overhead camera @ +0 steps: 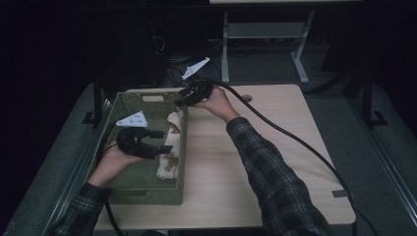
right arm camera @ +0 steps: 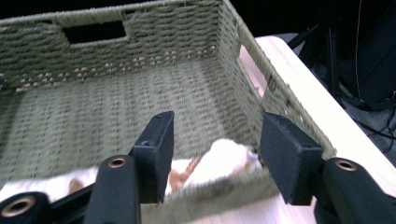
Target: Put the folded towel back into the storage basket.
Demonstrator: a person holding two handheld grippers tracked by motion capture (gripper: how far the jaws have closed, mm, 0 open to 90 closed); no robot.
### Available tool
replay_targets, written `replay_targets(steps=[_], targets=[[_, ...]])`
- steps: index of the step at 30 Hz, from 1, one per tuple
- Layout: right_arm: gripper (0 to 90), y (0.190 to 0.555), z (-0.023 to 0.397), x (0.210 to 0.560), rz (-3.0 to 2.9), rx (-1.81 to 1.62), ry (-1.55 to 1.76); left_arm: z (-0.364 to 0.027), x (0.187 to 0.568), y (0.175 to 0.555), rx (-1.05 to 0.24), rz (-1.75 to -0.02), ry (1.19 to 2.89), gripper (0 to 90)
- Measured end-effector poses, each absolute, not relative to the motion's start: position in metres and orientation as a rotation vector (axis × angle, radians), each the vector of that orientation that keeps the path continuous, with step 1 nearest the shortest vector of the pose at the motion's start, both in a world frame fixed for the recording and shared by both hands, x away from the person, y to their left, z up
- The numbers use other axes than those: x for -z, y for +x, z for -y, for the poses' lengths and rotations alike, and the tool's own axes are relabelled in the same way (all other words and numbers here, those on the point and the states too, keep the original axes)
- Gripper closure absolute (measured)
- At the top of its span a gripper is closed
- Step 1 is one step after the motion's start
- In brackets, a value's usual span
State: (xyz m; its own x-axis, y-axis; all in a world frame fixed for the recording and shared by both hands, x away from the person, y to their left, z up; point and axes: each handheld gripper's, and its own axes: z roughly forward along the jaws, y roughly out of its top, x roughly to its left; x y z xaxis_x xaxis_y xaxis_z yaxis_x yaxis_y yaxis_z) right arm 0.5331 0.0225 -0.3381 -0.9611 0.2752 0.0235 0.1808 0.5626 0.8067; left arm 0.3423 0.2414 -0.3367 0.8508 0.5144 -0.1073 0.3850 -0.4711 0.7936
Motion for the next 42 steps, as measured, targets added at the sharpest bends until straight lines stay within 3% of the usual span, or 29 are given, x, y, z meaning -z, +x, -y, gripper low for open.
replay_targets(steps=[26, 42], targets=[[33.3, 0.49, 0.114, 0.352, -2.67, -1.351, 0.451, -0.121, 0.325, 0.332, -0.239, -0.671, 2.132, 26.6], [30.0, 0.457, 0.183, 0.384, -2.646, -1.332, 0.52, -0.044, 0.368, 0.324, -0.236, -0.583, 2.179, 25.2]])
